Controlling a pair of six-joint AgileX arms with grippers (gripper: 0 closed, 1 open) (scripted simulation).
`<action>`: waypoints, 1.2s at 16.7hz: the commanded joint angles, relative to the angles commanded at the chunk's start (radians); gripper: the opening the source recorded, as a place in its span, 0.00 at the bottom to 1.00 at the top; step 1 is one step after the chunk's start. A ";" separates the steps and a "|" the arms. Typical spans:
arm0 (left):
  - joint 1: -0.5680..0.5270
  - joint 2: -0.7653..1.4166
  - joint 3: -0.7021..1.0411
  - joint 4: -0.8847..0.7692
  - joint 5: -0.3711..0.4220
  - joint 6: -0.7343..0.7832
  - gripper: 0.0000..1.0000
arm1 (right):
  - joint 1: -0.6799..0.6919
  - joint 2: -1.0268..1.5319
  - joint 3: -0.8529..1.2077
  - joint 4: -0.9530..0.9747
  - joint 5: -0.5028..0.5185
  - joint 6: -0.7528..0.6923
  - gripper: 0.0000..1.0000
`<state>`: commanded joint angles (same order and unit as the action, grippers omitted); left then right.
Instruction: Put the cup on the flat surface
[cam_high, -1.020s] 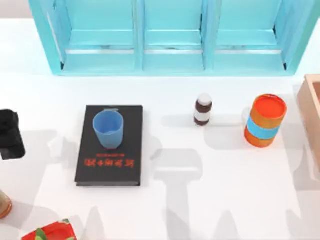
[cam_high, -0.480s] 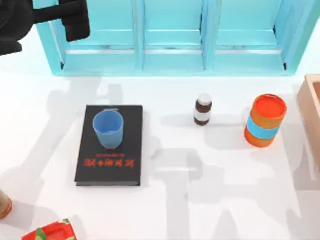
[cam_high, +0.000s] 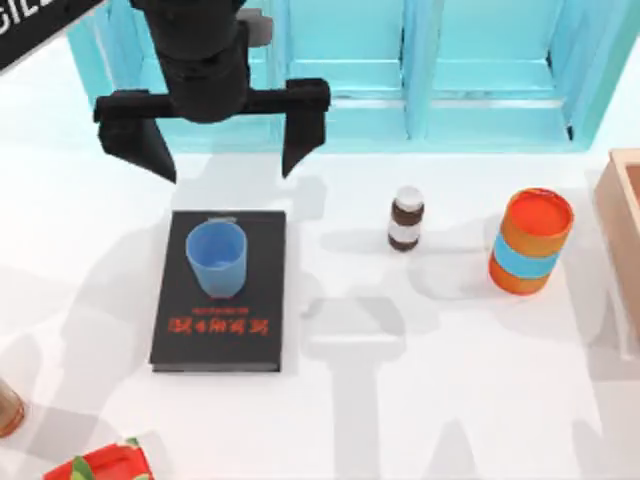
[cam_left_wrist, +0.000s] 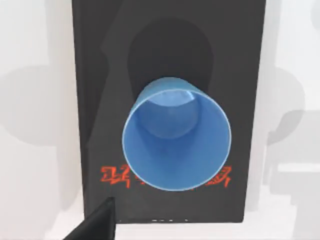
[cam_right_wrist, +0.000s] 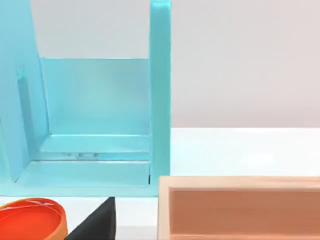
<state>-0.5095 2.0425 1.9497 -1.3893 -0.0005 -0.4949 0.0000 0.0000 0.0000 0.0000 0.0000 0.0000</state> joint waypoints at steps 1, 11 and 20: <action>-0.011 0.033 0.016 -0.025 0.000 -0.004 1.00 | 0.000 0.000 0.000 0.000 0.000 0.000 1.00; -0.021 0.070 -0.012 -0.009 0.000 -0.006 1.00 | 0.000 0.000 0.000 0.000 0.000 0.000 1.00; -0.020 0.101 -0.314 0.327 0.000 -0.005 1.00 | 0.000 0.000 0.000 0.000 0.000 0.000 1.00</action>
<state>-0.5298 2.1439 1.6359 -1.0623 -0.0001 -0.4998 0.0000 0.0000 0.0000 0.0000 0.0000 0.0000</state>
